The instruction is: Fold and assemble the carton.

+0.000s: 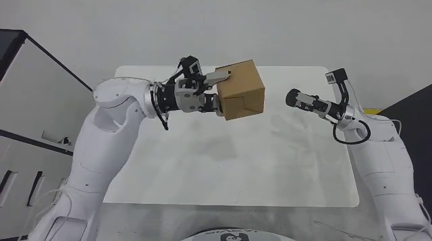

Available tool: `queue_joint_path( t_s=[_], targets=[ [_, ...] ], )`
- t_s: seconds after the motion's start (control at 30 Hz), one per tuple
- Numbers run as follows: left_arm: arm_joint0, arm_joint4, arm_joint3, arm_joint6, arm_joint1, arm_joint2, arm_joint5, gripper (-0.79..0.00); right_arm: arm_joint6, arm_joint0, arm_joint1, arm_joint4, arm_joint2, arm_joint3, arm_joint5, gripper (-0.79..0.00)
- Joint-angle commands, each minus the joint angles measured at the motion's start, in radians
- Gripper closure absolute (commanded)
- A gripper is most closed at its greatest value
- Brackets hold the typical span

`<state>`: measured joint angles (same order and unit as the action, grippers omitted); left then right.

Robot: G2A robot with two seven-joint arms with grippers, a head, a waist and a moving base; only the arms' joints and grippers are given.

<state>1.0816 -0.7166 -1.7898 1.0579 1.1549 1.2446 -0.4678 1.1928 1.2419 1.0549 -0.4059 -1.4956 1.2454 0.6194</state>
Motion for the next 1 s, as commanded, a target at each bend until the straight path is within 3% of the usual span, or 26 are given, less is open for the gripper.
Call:
queue_joint_path(
  t_s=[0.0, 0.2, 0.53, 0.97],
  targets=[
    [-0.021, 0.097, 0.017, 0.043, -0.007, -0.001, 0.057, 0.0, 0.0, 0.0, 0.0, 0.0, 0.0, 0.0, 0.0, -0.785],
    [-0.096, 0.268, 0.035, 0.179, -0.022, -0.014, 0.246, 0.0, 0.0, 0.0, 0.0, 0.0, 0.0, 0.0, 0.0, -0.785],
    [-0.099, 0.309, 0.025, 0.183, -0.024, -0.02, 0.273, 0.0, 0.0, 0.0, 0.0, 0.0, 0.0, 0.0, 0.0, -0.785],
    [-0.056, 0.844, -0.035, 0.073, -0.052, 0.005, 0.966, 0.0, 0.0, 0.0, 0.0, 0.0, 0.0, 0.0, 0.0, -0.785]
  ],
)
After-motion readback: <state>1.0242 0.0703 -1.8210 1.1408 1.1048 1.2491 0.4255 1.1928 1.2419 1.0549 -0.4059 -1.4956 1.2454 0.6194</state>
